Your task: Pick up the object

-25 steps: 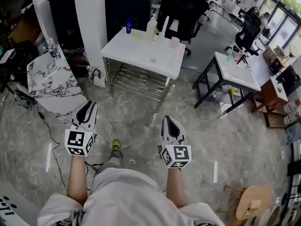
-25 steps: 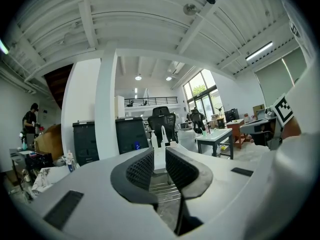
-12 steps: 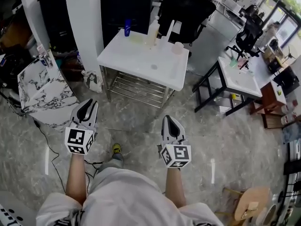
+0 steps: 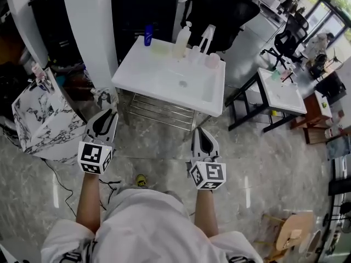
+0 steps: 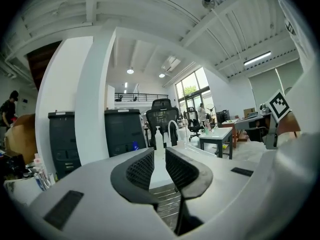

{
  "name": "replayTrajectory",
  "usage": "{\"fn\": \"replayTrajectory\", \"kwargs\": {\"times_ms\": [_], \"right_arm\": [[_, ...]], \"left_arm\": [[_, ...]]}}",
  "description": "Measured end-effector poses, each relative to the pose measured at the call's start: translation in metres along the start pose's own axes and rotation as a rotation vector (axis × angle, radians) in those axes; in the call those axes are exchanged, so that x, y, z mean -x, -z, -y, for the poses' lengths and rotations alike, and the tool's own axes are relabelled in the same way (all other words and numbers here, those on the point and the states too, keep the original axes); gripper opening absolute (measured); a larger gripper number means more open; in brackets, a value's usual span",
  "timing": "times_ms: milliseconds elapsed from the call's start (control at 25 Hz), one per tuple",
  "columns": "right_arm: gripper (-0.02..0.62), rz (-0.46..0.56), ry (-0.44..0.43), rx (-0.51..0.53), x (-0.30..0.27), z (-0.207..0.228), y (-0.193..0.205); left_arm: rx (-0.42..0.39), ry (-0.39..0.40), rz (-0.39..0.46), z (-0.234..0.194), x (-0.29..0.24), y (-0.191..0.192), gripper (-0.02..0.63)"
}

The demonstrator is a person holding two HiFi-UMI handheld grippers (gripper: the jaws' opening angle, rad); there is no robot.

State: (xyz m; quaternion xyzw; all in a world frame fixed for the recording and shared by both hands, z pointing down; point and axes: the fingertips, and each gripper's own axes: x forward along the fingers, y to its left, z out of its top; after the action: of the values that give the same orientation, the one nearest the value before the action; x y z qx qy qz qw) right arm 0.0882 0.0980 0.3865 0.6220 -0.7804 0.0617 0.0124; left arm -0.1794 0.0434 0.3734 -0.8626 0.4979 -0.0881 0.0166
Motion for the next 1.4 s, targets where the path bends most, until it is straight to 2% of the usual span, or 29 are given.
{"fn": "replayTrajectory", "kwargs": {"times_ms": [440,680,880,1400], "right_arm": [[0.003,-0.003,0.026,0.002,-0.090,0.006,-0.001],[0.003,-0.004,0.016,-0.021,-0.149,0.020,0.014],[0.003,-0.018,0.011,-0.047,-0.214,0.045,0.023],[0.003,-0.050,0.000,-0.065,-0.424,0.131,0.009]], "left_arm": [[-0.007,0.062,-0.002,-0.051,-0.082,0.007,0.064],[0.000,0.069,-0.011,-0.070,-0.140,0.022,0.064],[-0.015,0.085,-0.037,-0.087,-0.207,0.029,0.064],[-0.032,0.113,-0.113,-0.158,-0.428,0.025,0.064]]}}
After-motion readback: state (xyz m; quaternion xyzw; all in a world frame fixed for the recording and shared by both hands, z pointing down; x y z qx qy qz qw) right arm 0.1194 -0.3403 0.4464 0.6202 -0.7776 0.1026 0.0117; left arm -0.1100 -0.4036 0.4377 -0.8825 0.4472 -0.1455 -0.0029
